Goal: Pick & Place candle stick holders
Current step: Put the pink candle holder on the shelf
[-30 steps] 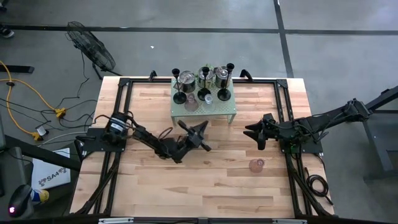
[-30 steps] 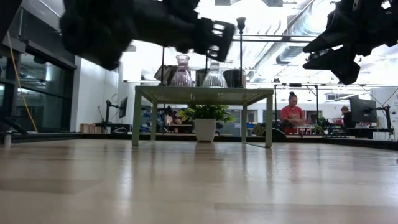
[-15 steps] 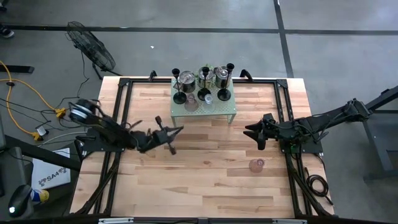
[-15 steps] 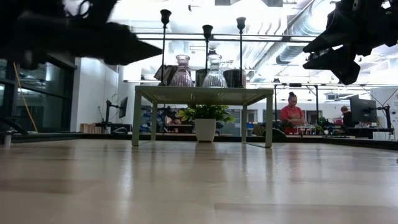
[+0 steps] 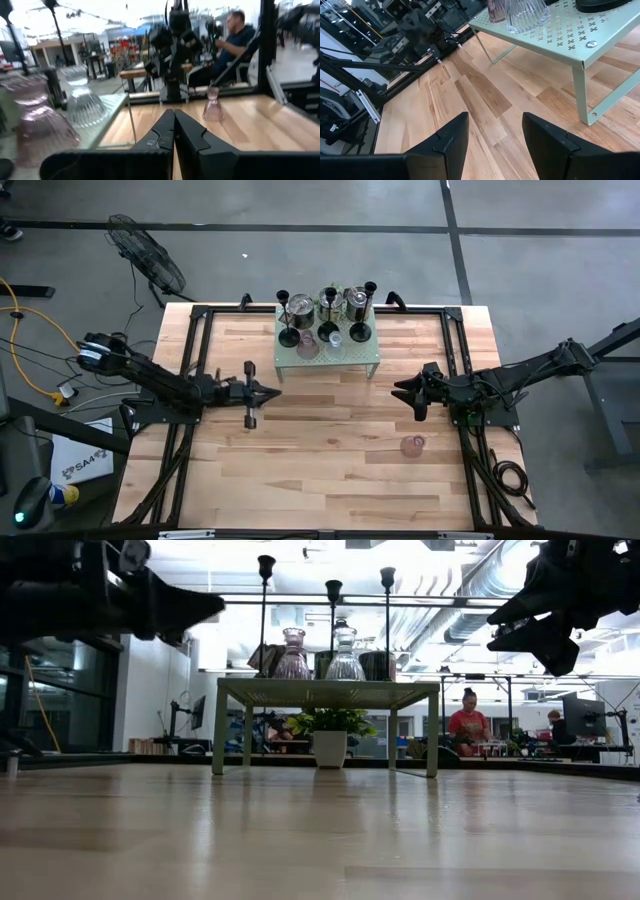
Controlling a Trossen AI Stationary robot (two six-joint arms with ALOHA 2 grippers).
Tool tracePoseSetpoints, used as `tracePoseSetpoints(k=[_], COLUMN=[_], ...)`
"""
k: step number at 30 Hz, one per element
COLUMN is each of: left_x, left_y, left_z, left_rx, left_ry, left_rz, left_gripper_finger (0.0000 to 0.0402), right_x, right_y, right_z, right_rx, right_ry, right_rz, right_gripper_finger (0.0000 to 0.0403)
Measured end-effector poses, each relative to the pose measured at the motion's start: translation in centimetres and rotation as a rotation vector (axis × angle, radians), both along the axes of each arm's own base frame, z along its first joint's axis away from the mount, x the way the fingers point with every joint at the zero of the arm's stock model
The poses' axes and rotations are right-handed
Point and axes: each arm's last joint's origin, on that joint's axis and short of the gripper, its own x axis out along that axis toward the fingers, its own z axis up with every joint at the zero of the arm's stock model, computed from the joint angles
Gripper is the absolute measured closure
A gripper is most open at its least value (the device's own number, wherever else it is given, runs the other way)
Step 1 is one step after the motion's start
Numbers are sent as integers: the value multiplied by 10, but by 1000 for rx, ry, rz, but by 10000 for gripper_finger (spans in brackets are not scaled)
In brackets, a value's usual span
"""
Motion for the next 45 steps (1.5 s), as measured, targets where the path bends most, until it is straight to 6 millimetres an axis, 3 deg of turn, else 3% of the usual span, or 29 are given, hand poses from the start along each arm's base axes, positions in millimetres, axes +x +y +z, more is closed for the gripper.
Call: tracePoseSetpoints(k=[7,12,38,45], left_x=[-29,-38,-90,-90], left_y=[6,6,16,16], left_z=[6,16,8,5], left_rx=[-30,-22,-4,28], left_ry=[-122,-172,3,31], left_rz=[-11,-52,-61,-53], left_gripper_finger=[402,402,402,402], right_x=[0,0,0,0], right_y=[0,0,0,0], right_z=[0,0,0,0], right_rx=[0,0,0,0], right_ry=[0,-1,0,0], right_rz=[0,0,0,1], right_gripper_finger=[225,225,225,225])
